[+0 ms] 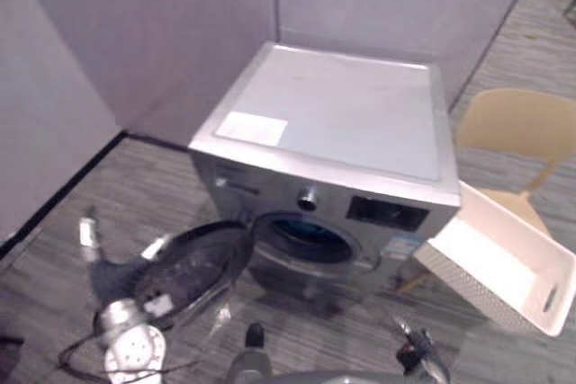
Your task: Pick up the laundry basket with both hands and put the clothes into the washing machine.
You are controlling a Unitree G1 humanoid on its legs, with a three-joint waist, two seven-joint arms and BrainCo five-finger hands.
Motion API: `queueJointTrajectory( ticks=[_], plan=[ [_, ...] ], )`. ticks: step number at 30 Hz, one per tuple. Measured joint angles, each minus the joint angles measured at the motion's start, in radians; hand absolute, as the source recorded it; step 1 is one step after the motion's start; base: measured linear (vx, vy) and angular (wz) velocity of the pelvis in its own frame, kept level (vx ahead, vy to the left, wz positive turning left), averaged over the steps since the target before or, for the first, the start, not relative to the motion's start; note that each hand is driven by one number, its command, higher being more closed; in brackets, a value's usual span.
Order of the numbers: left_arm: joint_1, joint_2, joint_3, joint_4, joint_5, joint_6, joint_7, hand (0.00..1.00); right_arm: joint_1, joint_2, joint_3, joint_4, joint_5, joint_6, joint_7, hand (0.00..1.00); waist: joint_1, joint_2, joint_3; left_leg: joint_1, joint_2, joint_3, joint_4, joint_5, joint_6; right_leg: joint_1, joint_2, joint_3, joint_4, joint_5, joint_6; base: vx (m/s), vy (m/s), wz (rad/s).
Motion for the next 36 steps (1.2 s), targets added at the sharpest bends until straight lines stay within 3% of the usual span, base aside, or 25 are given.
queueJointTrajectory(
  ticks=[1,2,3,4,5,6,7,8,10,13,16,20,23,25,27,28,29,32,34,35,36],
  plan=[
    [-0.001,0.005,0.012,-0.039,0.018,-0.001,0.015,0.00,-0.013,-0.002,0.004,-0.023,0.000,-0.001,0.000,0.00,0.004,0.010,-0.003,-0.023,0.014,0.017,0.178,-0.068,0.022,0.000,-0.017,0.010,0.031,-0.007,0.012,-0.11,0.210,0.06],
    [-0.003,0.006,0.016,-0.057,0.021,-0.001,0.016,0.00,-0.014,-0.004,0.008,-0.042,0.000,-0.002,0.000,0.00,0.007,0.020,-0.009,-0.020,0.022,0.028,0.190,-0.085,0.019,-0.003,-0.020,0.017,0.048,-0.012,0.020,-0.07,0.226,0.00],
    [-0.010,0.011,0.016,-0.083,0.032,-0.002,0.027,0.00,-0.019,-0.015,0.021,-0.058,0.001,-0.007,0.002,0.00,0.013,0.049,-0.035,-0.008,-0.007,0.014,0.129,-0.129,-0.001,-0.027,-0.028,0.025,0.080,-0.034,0.033,-0.02,0.156,0.27],
    [-0.029,0.016,0.018,-0.091,0.041,-0.003,0.041,0.00,-0.024,-0.010,0.018,-0.043,0.002,-0.009,0.011,0.00,-0.008,0.020,-0.067,-0.010,-0.044,-0.014,0.039,-0.157,-0.047,-0.052,-0.059,0.020,0.087,-0.041,0.034,0.01,0.215,0.61],
    [-0.078,0.023,0.031,-0.086,0.052,-0.002,0.059,0.00,-0.043,0.005,0.015,-0.010,0.013,-0.010,0.020,0.00,-0.018,-0.029,-0.085,-0.004,-0.069,0.027,0.006,-0.147,-0.030,-0.075,-0.101,0.012,0.059,-0.022,0.027,0.03,0.186,0.56],
    [-0.099,0.029,0.045,-0.091,0.058,-0.004,0.068,0.00,-0.066,0.005,0.017,0.015,0.018,-0.012,0.021,0.00,-0.013,-0.025,-0.080,-0.033,-0.054,0.003,0.104,-0.150,-0.021,-0.086,-0.098,0.016,0.050,-0.005,0.034,0.04,0.157,0.16],
    [-0.098,0.029,0.054,-0.092,0.061,-0.005,0.075,0.00,-0.076,0.000,0.020,0.031,0.023,-0.012,0.023,0.00,-0.011,0.010,-0.079,-0.032,-0.037,-0.021,0.112,-0.163,-0.056,-0.082,-0.074,0.023,0.040,0.006,0.040,0.05,0.139,-0.05],
    [-0.132,0.050,0.061,-0.059,0.066,0.000,0.083,0.00,-0.089,-0.006,0.023,0.065,0.031,-0.012,0.023,0.00,-0.018,0.022,-0.077,-0.028,-0.058,-0.046,0.070,-0.183,-0.067,-0.076,-0.068,0.035,0.009,0.035,0.041,0.06,0.166,0.09],
    [-0.169,0.068,0.057,-0.023,0.067,0.001,0.081,0.00,-0.095,-0.016,0.021,0.093,0.031,-0.010,0.021,0.00,-0.034,0.006,-0.074,-0.006,-0.095,-0.044,0.021,-0.157,-0.045,-0.048,-0.080,0.053,-0.052,0.086,0.035,0.03,0.185,0.29],
    [-0.204,0.085,0.041,-0.011,0.059,0.003,0.076,0.00,-0.106,-0.035,0.020,0.122,0.031,-0.008,0.020,0.00,-0.037,0.018,-0.065,0.021,-0.140,-0.033,-0.020,-0.137,-0.017,-0.024,-0.101,0.125,-0.124,0.161,0.032,0.00,0.197,0.01],
    [-0.204,0.117,0.016,-0.004,0.058,0.003,0.052,0.00,-0.111,-0.034,0.026,0.126,0.025,-0.002,0.021,0.00,-0.035,0.027,-0.062,0.034,-0.142,-0.009,-0.096,-0.101,-0.015,-0.039,-0.096,0.168,-0.174,0.241,0.027,-0.04,0.106,-0.14],
    [-0.200,0.157,-0.029,0.081,0.058,0.010,-0.013,0.00,-0.104,-0.027,0.035,0.124,0.020,0.000,0.024,0.00,-0.035,0.034,-0.058,0.060,-0.103,0.022,-0.219,-0.036,-0.020,-0.090,-0.053,0.219,-0.203,0.347,0.015,-0.06,0.019,-0.36],
    [-0.215,0.215,-0.077,0.218,0.058,0.027,-0.081,0.00,-0.061,0.004,0.045,0.061,0.020,0.001,0.041,0.00,-0.035,0.035,-0.057,0.083,-0.017,0.081,-0.284,-0.006,-0.043,-0.150,0.026,0.247,-0.203,0.451,0.002,-0.08,-0.048,-0.79],
    [-0.273,0.249,-0.075,0.382,0.056,0.037,-0.105,0.00,-0.020,0.017,0.075,0.026,0.020,0.002,0.049,0.00,-0.048,0.034,-0.054,0.079,0.039,0.104,-0.313,0.000,-0.047,-0.169,0.083,0.271,-0.230,0.514,0.033,-0.13,-0.106,-0.55],
    [-0.344,0.268,-0.067,0.533,0.052,0.053,-0.115,0.00,0.004,0.016,0.062,0.026,0.024,0.004,0.059,0.00,-0.056,0.034,-0.053,0.090,0.077,0.114,-0.359,0.046,-0.039,-0.205,0.098,0.270,-0.048,0.370,0.020,-0.03,-0.162,0.07],
    [-0.368,0.287,-0.058,0.614,0.048,0.067,-0.118,0.00,0.015,0.017,0.061,0.020,0.028,0.003,0.067,0.00,-0.071,0.019,-0.059,0.089,0.076,0.101,-0.381,0.070,-0.054,-0.212,0.099,0.286,0.012,0.326,0.035,0.03,-0.190,0.17],
    [-0.382,0.293,-0.054,0.685,0.045,0.079,-0.120,0.00,0.026,0.013,0.056,0.013,0.031,0.003,0.069,0.00,-0.074,0.004,-0.068,0.087,0.073,0.098,-0.395,0.079,-0.071,-0.225,0.120,0.303,0.016,0.331,0.035,0.04,-0.178,0.02],
    [-0.395,0.296,-0.030,0.874,0.027,0.093,-0.121,0.00,0.043,-0.011,0.062,-0.012,0.032,0.000,0.088,0.00,-0.064,0.010,-0.072,0.080,0.082,0.093,-0.397,0.083,-0.064,-0.230,0.144,0.379,-0.048,0.327,0.037,0.03,-0.097,-0.49],
    [-0.395,0.297,-0.015,0.880,0.009,0.097,-0.118,0.00,0.052,-0.015,0.064,-0.017,0.033,0.000,0.088,0.00,-0.071,0.004,-0.072,0.082,0.071,0.103,-0.393,0.090,-0.082,-0.217,0.133,0.392,-0.068,0.278,0.028,-0.02,-0.091,-0.17],
    [-0.395,0.288,-0.012,0.899,0.006,0.096,-0.114,0.00,0.080,-0.014,0.066,-0.017,0.033,0.000,0.088,0.00,-0.078,-0.020,-0.087,0.091,0.039,0.104,-0.402,0.096,-0.089,-0.191,0.107,0.406,-0.100,0.226,0.028,0.00,-0.060,0.16],
    [-0.393,0.280,-0.007,0.900,0.001,0.089,-0.107,0.00,0.092,-0.014,0.067,-0.017,0.032,0.000,0.088,0.00,-0.079,-0.021,-0.088,0.097,0.028,0.104,-0.409,0.107,-0.097,-0.174,0.097,0.411,-0.127,0.202,0.027,0.00,-0.051,0.15]
  ],
)
